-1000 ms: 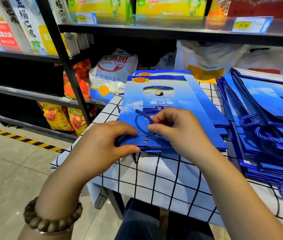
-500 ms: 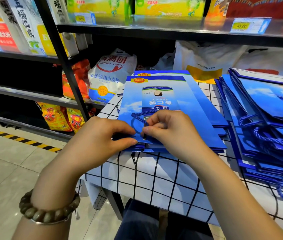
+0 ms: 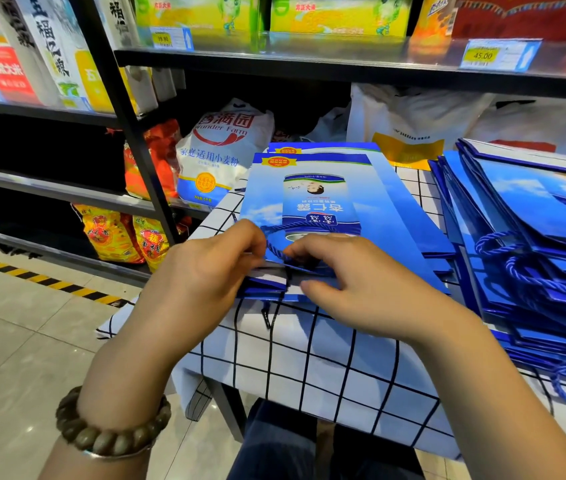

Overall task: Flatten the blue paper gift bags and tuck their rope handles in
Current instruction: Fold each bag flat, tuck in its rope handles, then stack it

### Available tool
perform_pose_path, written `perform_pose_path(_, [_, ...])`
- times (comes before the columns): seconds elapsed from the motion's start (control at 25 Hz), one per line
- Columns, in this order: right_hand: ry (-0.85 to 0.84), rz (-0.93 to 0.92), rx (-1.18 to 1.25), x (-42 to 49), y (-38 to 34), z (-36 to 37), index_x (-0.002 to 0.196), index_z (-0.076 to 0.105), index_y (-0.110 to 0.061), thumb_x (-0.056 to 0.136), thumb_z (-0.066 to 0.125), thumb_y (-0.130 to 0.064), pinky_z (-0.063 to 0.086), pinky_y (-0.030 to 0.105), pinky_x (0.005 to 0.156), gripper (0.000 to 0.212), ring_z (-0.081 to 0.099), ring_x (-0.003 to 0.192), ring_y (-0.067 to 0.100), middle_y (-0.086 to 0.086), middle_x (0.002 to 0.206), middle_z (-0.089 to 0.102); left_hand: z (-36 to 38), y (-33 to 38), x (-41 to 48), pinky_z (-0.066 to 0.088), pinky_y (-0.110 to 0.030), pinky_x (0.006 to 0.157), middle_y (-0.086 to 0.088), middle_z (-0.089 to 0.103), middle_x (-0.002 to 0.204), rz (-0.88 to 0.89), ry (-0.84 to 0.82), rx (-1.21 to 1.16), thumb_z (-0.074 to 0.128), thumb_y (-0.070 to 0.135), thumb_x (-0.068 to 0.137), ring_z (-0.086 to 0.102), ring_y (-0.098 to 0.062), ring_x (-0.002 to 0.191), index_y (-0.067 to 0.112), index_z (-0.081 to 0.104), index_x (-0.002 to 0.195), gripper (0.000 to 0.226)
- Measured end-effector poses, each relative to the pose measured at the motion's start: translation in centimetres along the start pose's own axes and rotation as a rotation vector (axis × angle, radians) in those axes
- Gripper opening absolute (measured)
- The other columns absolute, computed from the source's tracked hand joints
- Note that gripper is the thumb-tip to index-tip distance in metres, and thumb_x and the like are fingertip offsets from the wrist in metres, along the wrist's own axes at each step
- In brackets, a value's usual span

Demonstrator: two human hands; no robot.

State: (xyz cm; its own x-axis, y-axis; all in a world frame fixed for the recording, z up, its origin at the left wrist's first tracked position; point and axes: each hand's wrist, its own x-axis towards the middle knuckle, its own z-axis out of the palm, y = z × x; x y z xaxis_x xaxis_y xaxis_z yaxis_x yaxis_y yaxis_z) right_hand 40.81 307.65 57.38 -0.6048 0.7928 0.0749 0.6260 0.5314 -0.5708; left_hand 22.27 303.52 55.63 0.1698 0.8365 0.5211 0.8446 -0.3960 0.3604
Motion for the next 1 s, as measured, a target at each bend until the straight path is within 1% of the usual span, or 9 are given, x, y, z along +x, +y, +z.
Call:
perform_pose_path(0.08, [0.039, 0.007, -0.076, 0.1, 0.2, 0.1, 0.116, 0.056, -0.027, 0.088, 0.050, -0.017, 0.046, 0.040, 0.088, 0.031, 0.055, 0.108, 0.021, -0.003, 0.115, 0.064, 0.1, 0.4, -0.1, 0.053, -0.042, 0.054, -0.002, 0.068, 0.093, 0.043, 0.014, 0.022, 0.033, 0.024, 0.078, 0.065, -0.032, 0.078, 0.027, 0.046, 0.087, 0.016])
perform_pose_path(0.2, [0.100, 0.025, -0.068, 0.2, 0.1, 0.1, 0.116, 0.059, -0.028, 0.090, 0.051, -0.020, 0.047, 0.040, 0.087, 0.028, 0.055, 0.109, 0.021, -0.004, 0.114, 0.065, 0.3, 2.5, -0.6, 0.049, -0.026, 0.049, 0.004, 0.069, 0.107, -0.059, 0.053, 0.195, 0.042, 0.030, 0.075, 0.069, -0.021, 0.074, 0.031, 0.064, 0.078, 0.022])
perform_pose_path(0.28, [0.124, 0.024, -0.067, 0.3, 0.0, 0.2, 0.115, 0.060, -0.028, 0.090, 0.050, -0.021, 0.047, 0.039, 0.085, 0.027, 0.056, 0.109, 0.021, -0.004, 0.114, 0.066, 0.9, 3.9, -0.6, 0.045, -0.025, 0.048, 0.000, 0.072, 0.097, -0.208, 0.041, 0.334, 0.047, 0.043, 0.072, 0.068, -0.021, 0.071, 0.028, 0.071, 0.068, 0.028])
perform_pose_path(0.36, [0.137, 0.020, -0.081, 0.2, -0.4, 0.4, 0.113, 0.060, -0.030, 0.090, 0.049, -0.022, 0.048, 0.038, 0.082, 0.026, 0.056, 0.106, 0.022, -0.003, 0.111, 0.066, 1.8, 4.7, -0.4, 0.049, -0.031, 0.054, -0.005, 0.072, 0.085, -0.271, -0.005, 0.399, 0.053, 0.046, 0.069, 0.066, -0.027, 0.072, 0.021, 0.071, 0.063, 0.031])
perform_pose_path(0.48, [0.166, 0.000, -0.078, 0.1, -0.7, 0.9, 0.109, 0.059, -0.035, 0.091, 0.048, -0.025, 0.050, 0.040, 0.077, 0.024, 0.058, 0.101, 0.026, -0.003, 0.104, 0.068, 2.6, 4.5, -0.1, 0.050, -0.038, 0.065, -0.008, 0.068, 0.075, -0.254, 0.035, 0.408, 0.057, 0.033, 0.069, 0.063, -0.032, 0.073, 0.013, 0.066, 0.061, 0.023])
perform_pose_path(0.6, [0.185, 0.028, -0.123, 0.0, -0.7, 1.0, 0.112, 0.057, -0.037, 0.091, 0.046, -0.027, 0.049, 0.040, 0.079, 0.025, 0.056, 0.104, 0.027, -0.003, 0.108, 0.067, 2.9, 4.5, -0.2, 0.048, -0.040, 0.068, -0.008, 0.063, 0.070, -0.225, 0.077, 0.406, 0.050, 0.021, 0.076, 0.059, -0.033, 0.070, 0.011, 0.062, 0.063, 0.020])
perform_pose_path(0.72, [0.192, 0.046, -0.179, -0.3, -0.7, 0.9, 0.116, 0.055, -0.037, 0.092, 0.046, -0.028, 0.048, 0.039, 0.082, 0.028, 0.054, 0.109, 0.026, -0.006, 0.114, 0.065, 3.1, 4.0, -0.4, 0.049, -0.040, 0.072, -0.007, 0.058, 0.063, -0.171, 0.112, 0.404, 0.041, 0.021, 0.080, 0.056, -0.031, 0.061, 0.012, 0.060, 0.063, 0.026])
perform_pose_path(0.88, [0.189, 0.038, -0.253, -0.5, -0.9, 1.4, 0.118, 0.053, -0.038, 0.093, 0.045, -0.029, 0.048, 0.035, 0.080, 0.028, 0.055, 0.107, 0.024, -0.007, 0.112, 0.065, 3.1, 3.2, -0.7, 0.048, -0.049, 0.083, -0.005, 0.055, 0.059, -0.135, 0.086, 0.362, 0.036, 0.020, 0.079, 0.055, -0.031, 0.055, 0.012, 0.057, 0.061, 0.029])
perform_pose_path(1.0, [0.209, 0.043, -0.282, -0.6, -1.0, 1.8, 0.117, 0.053, -0.037, 0.093, 0.045, -0.028, 0.046, 0.033, 0.076, 0.027, 0.056, 0.104, 0.024, -0.005, 0.108, 0.066, 3.0, 3.2, -0.4, 0.044, -0.039, 0.084, -0.003, 0.051, 0.057, -0.193, 0.030, 0.252, 0.043, 0.015, 0.076, 0.048, -0.029, 0.054, 0.016, 0.050, 0.057, 0.021])
